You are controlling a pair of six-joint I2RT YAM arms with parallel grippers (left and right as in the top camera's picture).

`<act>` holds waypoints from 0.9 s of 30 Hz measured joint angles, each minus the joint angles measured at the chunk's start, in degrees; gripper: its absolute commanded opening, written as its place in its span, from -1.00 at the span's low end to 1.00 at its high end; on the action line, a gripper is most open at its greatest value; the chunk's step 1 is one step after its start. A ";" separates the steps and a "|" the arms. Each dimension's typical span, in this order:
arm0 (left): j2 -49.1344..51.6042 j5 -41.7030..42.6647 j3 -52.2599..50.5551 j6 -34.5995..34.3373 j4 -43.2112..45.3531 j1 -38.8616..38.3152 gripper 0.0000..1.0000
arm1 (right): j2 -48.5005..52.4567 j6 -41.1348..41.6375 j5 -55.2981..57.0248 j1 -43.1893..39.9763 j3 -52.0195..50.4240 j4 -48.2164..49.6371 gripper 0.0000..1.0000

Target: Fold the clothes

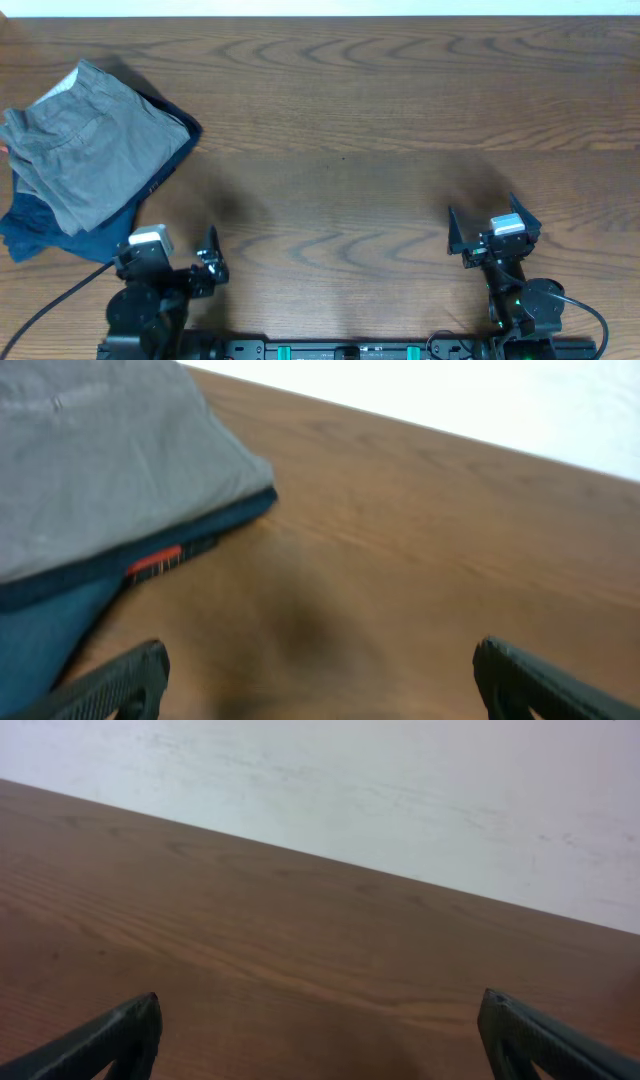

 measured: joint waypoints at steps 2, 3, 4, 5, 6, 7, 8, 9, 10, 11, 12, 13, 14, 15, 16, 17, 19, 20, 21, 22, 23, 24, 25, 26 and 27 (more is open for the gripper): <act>-1.79 -0.20 -4.76 0.20 4.85 1.01 0.96 | 0.00 0.00 0.02 0.00 0.00 0.00 0.99; -2.71 -0.22 -7.30 0.33 7.74 1.38 0.96 | 0.00 -0.02 0.02 0.00 0.00 0.00 0.99; -3.43 -0.24 -9.22 0.50 10.34 1.53 0.96 | 0.00 -0.09 0.02 0.00 0.00 0.00 0.98; -4.42 -0.22 -11.91 0.74 14.43 1.57 0.96 | 0.00 -0.13 0.02 0.00 0.00 0.00 0.99; -4.96 -0.22 -13.46 0.90 16.39 1.55 0.96 | 0.00 -0.15 0.02 0.00 0.00 0.00 0.99; -5.53 -0.24 -15.52 1.01 19.78 1.55 0.96 | 0.00 -0.15 0.02 0.00 0.00 -0.02 0.99; -5.95 -0.28 -17.00 1.16 22.36 1.55 0.96 | 0.00 -0.17 0.02 0.00 0.00 0.02 0.99; -6.25 -0.35 -18.71 1.31 25.46 1.55 0.96 | 0.00 -0.17 0.02 0.00 0.00 -0.02 0.99; -6.58 -0.39 -20.50 1.51 29.14 1.57 0.96 | 0.00 -0.17 0.02 0.00 0.00 0.00 0.98; -6.82 -0.39 -21.70 1.57 31.10 1.55 0.96 | 0.00 -0.17 0.02 0.00 0.00 0.00 0.99; -7.08 -0.39 -23.39 1.79 34.05 1.55 0.96 | 0.00 -0.17 0.02 0.00 0.00 0.00 0.98; -7.26 -0.39 -24.65 2.01 36.09 1.55 0.96 | 0.00 -0.17 0.02 0.00 0.00 0.00 0.99; -7.34 -0.39 -26.21 2.19 38.40 1.55 0.96 | 0.00 -0.17 0.02 0.00 0.00 0.00 0.98; -7.41 -0.39 -27.54 2.43 40.19 1.55 0.96 | 0.00 -0.17 0.02 0.00 0.00 0.00 0.98; -7.45 -0.39 -28.65 2.47 41.53 1.57 0.96 | 0.00 -0.17 0.02 0.00 0.00 0.00 0.98; -7.48 -0.39 -29.51 2.54 41.99 1.57 0.96 | 0.00 -0.17 0.04 0.00 0.00 0.00 0.99; -7.39 -0.35 -30.32 2.73 41.35 1.77 0.95 | 0.00 -0.17 0.02 0.00 0.00 -0.02 0.99; -7.45 -0.39 -30.29 2.82 41.24 1.81 0.95 | 0.02 -0.17 0.02 0.00 0.00 0.02 0.99; -7.48 -0.33 -30.21 2.86 40.87 1.84 0.96 | 0.02 -0.17 0.04 0.00 0.00 0.00 0.98; -7.48 -0.26 -30.08 2.89 40.22 1.84 0.96 | 0.00 -0.17 0.04 0.00 0.00 0.00 0.99; -7.48 -0.17 -29.83 2.89 39.91 1.84 0.96 | 0.00 -0.17 0.02 0.00 0.00 0.00 0.98; -7.48 -0.15 -29.66 2.89 39.65 1.84 0.96 | 0.00 -0.17 0.04 0.00 0.00 0.00 0.99; -7.48 -0.15 -29.57 2.89 39.52 1.84 0.96 | 0.00 -0.17 0.04 0.00 0.00 0.00 0.99; -7.48 -0.15 -29.55 2.89 39.45 1.84 0.96 | 0.02 -0.17 0.04 0.00 0.00 0.00 0.99; -7.48 -0.17 -29.55 2.89 39.43 1.84 0.96 | 0.00 -0.17 0.04 0.02 0.00 0.00 0.99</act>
